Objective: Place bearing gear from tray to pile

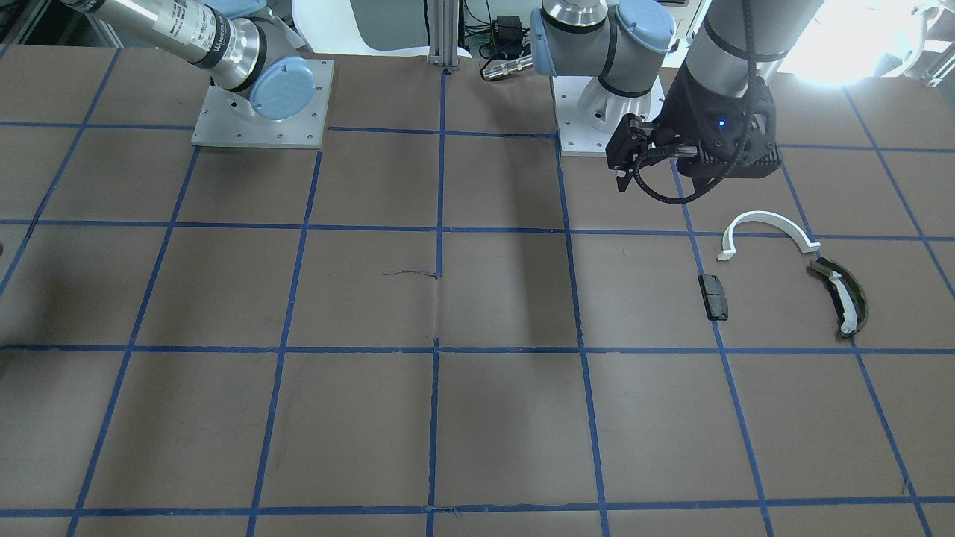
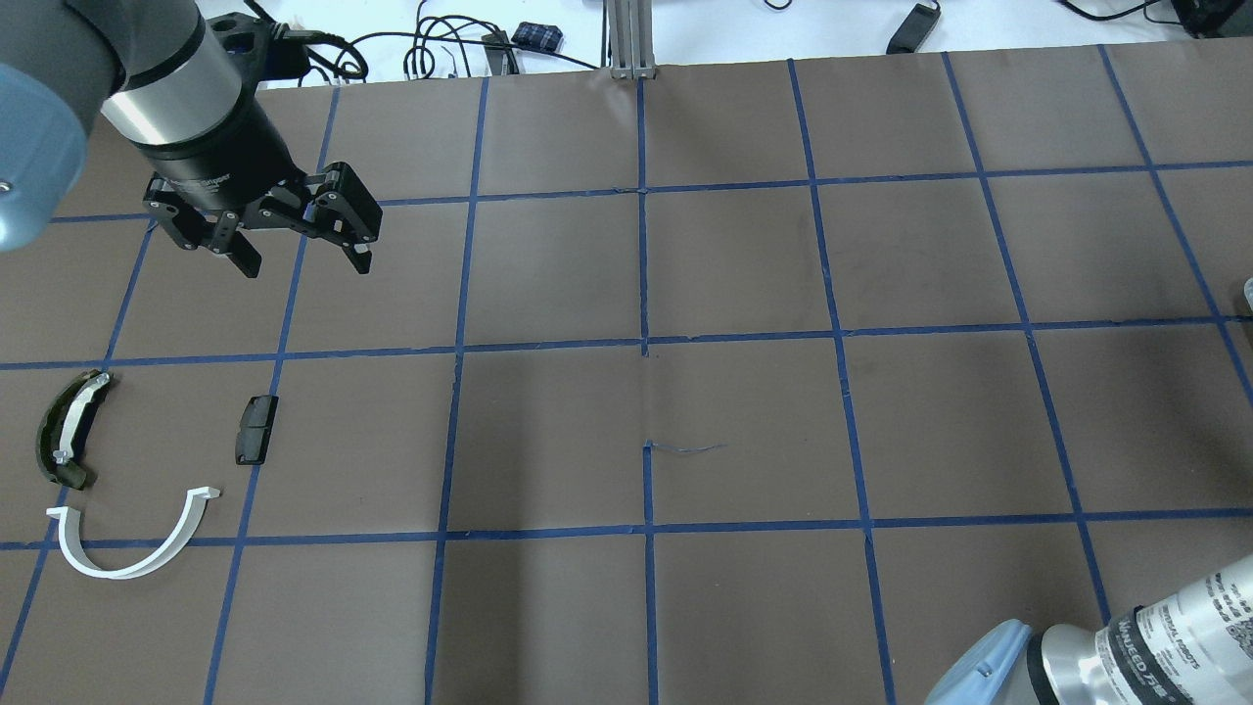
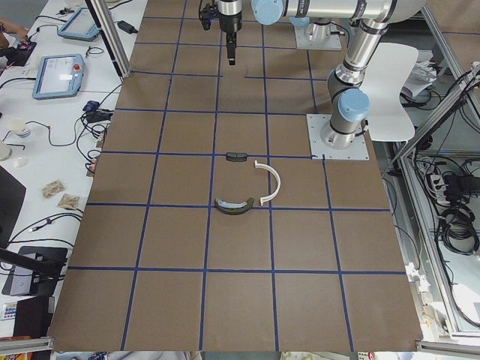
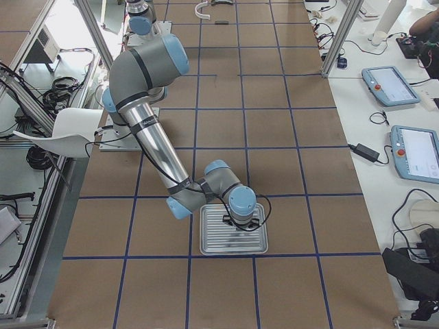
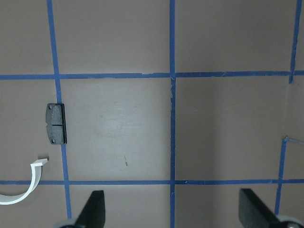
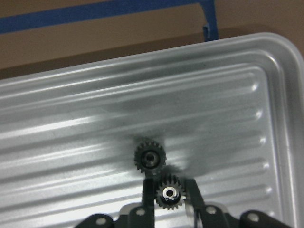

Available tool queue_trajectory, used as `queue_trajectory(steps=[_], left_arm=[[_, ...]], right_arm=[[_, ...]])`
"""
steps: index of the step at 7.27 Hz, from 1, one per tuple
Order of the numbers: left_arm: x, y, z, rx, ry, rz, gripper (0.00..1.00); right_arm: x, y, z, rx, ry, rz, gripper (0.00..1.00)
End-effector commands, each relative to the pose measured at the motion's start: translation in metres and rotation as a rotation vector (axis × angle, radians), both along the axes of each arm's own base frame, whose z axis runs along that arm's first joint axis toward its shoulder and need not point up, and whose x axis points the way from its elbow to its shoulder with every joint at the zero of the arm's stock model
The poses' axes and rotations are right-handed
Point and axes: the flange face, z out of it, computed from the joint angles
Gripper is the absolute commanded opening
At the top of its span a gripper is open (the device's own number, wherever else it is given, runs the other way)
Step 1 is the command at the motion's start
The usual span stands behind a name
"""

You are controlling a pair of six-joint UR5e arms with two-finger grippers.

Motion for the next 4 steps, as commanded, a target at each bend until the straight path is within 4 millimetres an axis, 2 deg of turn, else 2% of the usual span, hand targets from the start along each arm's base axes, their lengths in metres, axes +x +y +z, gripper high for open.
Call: queue_trajectory(steps=[1,2,3,4], left_arm=[[0.001,0.000,0.000,-0.001,0.000,-0.001,1.00],[0.001,0.000,0.000,-0.001,0.000,0.000,1.00],[-0.001,0.000,0.000,-0.001,0.000,0.000,1.00],[0.000,0.000,0.000,-0.001,0.000,-0.001,1.00]], right_arm=[[-0.001,0.001,0.013,0.006,0.013,-0.019,0.06],[0.004,-0.002,0.036,-0.007,0.028,-0.072,0.04],[0.021,0.003,0.081,0.001,0.012,-0.161,0.04],[0.047,0.004,0.115,0.024,-0.014,-0.246,0.04]])
